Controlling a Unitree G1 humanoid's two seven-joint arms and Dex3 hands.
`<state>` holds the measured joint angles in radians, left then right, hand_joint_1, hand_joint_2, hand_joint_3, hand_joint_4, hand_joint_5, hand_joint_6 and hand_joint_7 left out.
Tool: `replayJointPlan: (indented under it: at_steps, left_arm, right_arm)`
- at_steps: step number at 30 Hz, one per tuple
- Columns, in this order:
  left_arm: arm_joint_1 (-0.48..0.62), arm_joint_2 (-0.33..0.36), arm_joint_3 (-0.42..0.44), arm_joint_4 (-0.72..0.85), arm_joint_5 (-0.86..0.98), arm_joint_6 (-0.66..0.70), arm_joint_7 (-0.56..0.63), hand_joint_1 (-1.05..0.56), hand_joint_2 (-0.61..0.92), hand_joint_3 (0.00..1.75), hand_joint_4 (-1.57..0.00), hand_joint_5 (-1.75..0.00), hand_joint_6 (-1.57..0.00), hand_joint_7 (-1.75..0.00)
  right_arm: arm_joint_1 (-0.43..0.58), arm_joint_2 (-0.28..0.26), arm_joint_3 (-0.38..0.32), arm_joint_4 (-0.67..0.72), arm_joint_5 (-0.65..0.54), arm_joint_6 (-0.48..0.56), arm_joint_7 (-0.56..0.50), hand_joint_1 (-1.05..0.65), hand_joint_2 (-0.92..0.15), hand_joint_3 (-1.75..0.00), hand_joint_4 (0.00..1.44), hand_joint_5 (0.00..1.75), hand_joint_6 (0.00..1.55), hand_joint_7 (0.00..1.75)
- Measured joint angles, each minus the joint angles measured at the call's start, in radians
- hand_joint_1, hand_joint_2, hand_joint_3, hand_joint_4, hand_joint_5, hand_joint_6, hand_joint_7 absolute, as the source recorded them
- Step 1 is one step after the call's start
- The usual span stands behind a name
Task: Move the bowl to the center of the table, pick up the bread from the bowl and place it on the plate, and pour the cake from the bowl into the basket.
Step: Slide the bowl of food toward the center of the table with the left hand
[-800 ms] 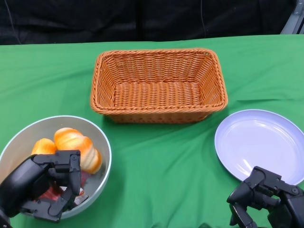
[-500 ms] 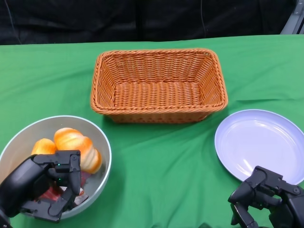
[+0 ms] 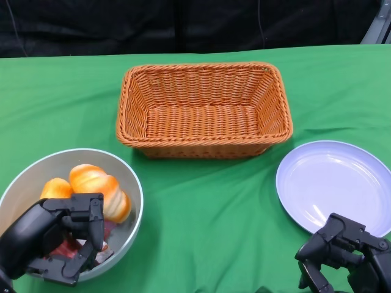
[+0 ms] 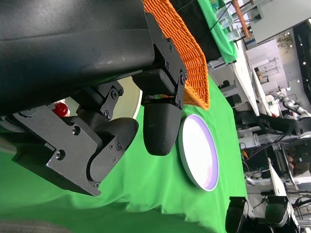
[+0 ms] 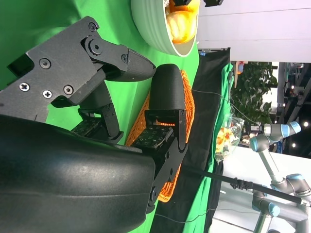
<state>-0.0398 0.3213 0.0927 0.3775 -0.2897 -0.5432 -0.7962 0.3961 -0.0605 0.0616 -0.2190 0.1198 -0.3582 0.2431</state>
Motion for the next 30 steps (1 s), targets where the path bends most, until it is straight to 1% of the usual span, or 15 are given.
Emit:
replayJointPlan:
  at_steps: [10, 15, 17, 18, 19, 22, 23, 25, 26, 27, 29, 30]
  left_arm:
    - [0.000, 0.000, 0.000, -0.002, -0.007, 0.003, 0.000, 0.04, 0.46, 1.39, -0.86, -1.75, -0.72, -1.68]
    - [0.003, -0.006, 0.002, -0.031, -0.033, 0.003, 0.000, 0.05, 0.44, 1.41, -0.85, -1.75, -0.74, -1.60]
    - [0.003, -0.010, 0.011, -0.041, -0.037, 0.001, 0.001, 0.05, 0.47, 1.35, -0.84, -1.71, -0.78, -1.50]
    - [0.002, -0.011, 0.017, -0.041, -0.039, -0.004, 0.001, 0.03, 0.48, 1.30, -0.85, -1.65, -0.80, -1.40]
    - [0.000, -0.012, 0.025, -0.041, -0.042, -0.006, 0.001, 0.00, 0.50, 1.22, -0.85, -1.58, -0.81, -1.27]
    - [-0.015, -0.015, 0.051, -0.041, -0.074, -0.004, 0.001, -0.13, 0.56, 0.98, -0.80, -1.41, -0.83, -0.91]
    - [-0.022, -0.015, 0.060, -0.043, -0.082, 0.001, 0.001, -0.16, 0.57, 0.93, -0.80, -1.37, -0.84, -0.84]
    - [-0.026, -0.015, 0.077, -0.052, -0.107, 0.021, 0.001, -0.26, 0.68, 0.64, -0.79, -1.19, -0.85, -0.63]
    - [-0.027, -0.015, 0.084, -0.056, -0.117, 0.029, 0.002, -0.32, 0.77, 0.43, -0.80, -1.06, -0.87, -0.49]
    - [-0.028, -0.015, 0.090, -0.059, -0.123, 0.034, 0.002, -0.34, 0.82, 0.33, -0.82, -1.01, -0.88, -0.42]
    - [-0.032, -0.016, 0.102, -0.059, -0.142, 0.036, 0.000, -0.40, 0.90, 0.17, -0.81, -0.84, -0.86, -0.27]
    - [-0.037, -0.016, 0.111, -0.059, -0.152, 0.037, 0.000, -0.41, 0.91, 0.14, -0.80, -0.81, -0.85, -0.24]
  right_arm:
    - [0.000, 0.000, 0.000, -0.001, -0.001, 0.000, -0.001, -0.19, -0.51, -0.95, 0.79, 1.57, 0.75, 1.29]
    - [-0.001, 0.000, 0.000, -0.001, -0.002, 0.000, -0.001, -0.19, -0.53, -0.94, 0.78, 1.57, 0.74, 1.29]
    - [-0.003, 0.001, 0.000, 0.000, -0.002, 0.000, -0.002, -0.19, -0.52, -0.94, 0.78, 1.57, 0.74, 1.29]
    - [-0.004, 0.001, 0.000, 0.000, -0.002, 0.000, -0.002, -0.19, -0.52, -0.94, 0.78, 1.57, 0.74, 1.29]
    - [-0.005, 0.002, 0.000, 0.000, -0.002, 0.001, -0.003, -0.19, -0.52, -0.94, 0.78, 1.57, 0.74, 1.29]
    - [-0.007, 0.003, 0.002, 0.000, -0.002, 0.005, -0.004, -0.18, -0.52, -0.94, 0.78, 1.58, 0.74, 1.29]
    - [-0.008, 0.003, 0.003, 0.000, -0.002, 0.008, -0.004, -0.18, -0.52, -0.94, 0.77, 1.58, 0.74, 1.29]
    - [-0.012, 0.006, 0.005, 0.000, -0.002, 0.011, -0.004, -0.19, -0.52, -0.94, 0.78, 1.59, 0.73, 1.30]
    - [-0.012, 0.008, 0.005, 0.000, -0.003, 0.011, -0.005, -0.19, -0.52, -0.94, 0.78, 1.59, 0.73, 1.30]
    - [-0.013, 0.008, 0.006, 0.000, -0.003, 0.011, -0.007, -0.19, -0.52, -0.94, 0.78, 1.59, 0.73, 1.30]
    - [-0.014, 0.009, 0.008, 0.001, -0.003, 0.011, -0.008, -0.18, -0.53, -0.94, 0.78, 1.59, 0.73, 1.30]
    - [-0.015, 0.009, 0.010, 0.001, -0.002, 0.011, -0.008, -0.18, -0.53, -0.94, 0.77, 1.59, 0.73, 1.31]
